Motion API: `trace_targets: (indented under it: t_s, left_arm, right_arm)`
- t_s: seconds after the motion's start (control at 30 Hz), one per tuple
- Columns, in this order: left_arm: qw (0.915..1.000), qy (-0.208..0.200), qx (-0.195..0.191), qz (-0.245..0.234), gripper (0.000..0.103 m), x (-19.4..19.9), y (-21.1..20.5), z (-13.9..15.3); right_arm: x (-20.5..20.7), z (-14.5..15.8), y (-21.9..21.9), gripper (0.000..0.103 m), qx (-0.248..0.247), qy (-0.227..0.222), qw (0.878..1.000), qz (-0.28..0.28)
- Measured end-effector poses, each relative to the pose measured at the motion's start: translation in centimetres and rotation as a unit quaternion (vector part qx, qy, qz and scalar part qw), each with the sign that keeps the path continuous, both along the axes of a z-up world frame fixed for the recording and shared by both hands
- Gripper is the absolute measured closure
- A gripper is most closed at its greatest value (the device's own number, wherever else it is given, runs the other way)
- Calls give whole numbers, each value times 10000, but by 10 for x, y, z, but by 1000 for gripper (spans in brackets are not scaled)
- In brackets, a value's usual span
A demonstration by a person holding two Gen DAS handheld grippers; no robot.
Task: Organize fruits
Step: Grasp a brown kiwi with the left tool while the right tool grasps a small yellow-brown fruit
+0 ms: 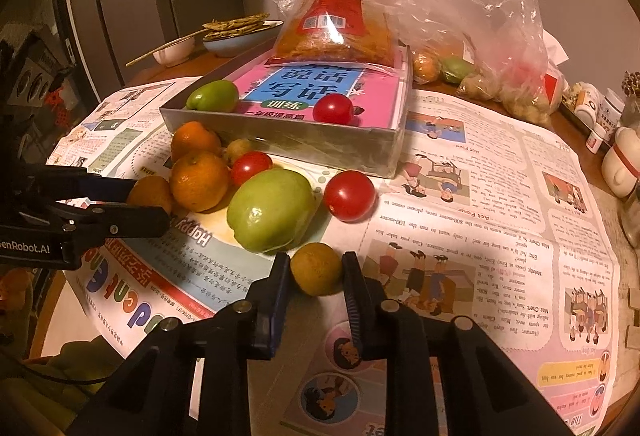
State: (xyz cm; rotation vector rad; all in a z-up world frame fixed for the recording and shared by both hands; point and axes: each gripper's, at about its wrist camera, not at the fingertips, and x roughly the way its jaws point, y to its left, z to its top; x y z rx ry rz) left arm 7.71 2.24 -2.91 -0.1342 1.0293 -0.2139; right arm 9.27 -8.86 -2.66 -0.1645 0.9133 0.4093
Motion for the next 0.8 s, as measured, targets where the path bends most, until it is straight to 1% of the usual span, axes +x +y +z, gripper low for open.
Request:
trace_targets:
  t_s: [0.07, 0.2, 0.4, 0.8]
  left_arm:
    - [10000, 12, 12, -35, 60, 1, -1, -1]
    - [10000, -3, 33, -50, 62, 1, -1, -1]
    - [10000, -9, -53, -12, 63, 0, 5, 2]
    - [9995, -254, -76, 170, 63, -6, 20, 20]
  right_arm:
    - [0, 0, 0, 76, 6, 0, 10000, -11]
    - [1, 2, -4, 76, 85, 8, 9999, -76]
    - [0, 5, -8, 76, 156, -22, 9998, -110]
    - [-1, 14, -11, 76, 235, -101, 9996, -150]
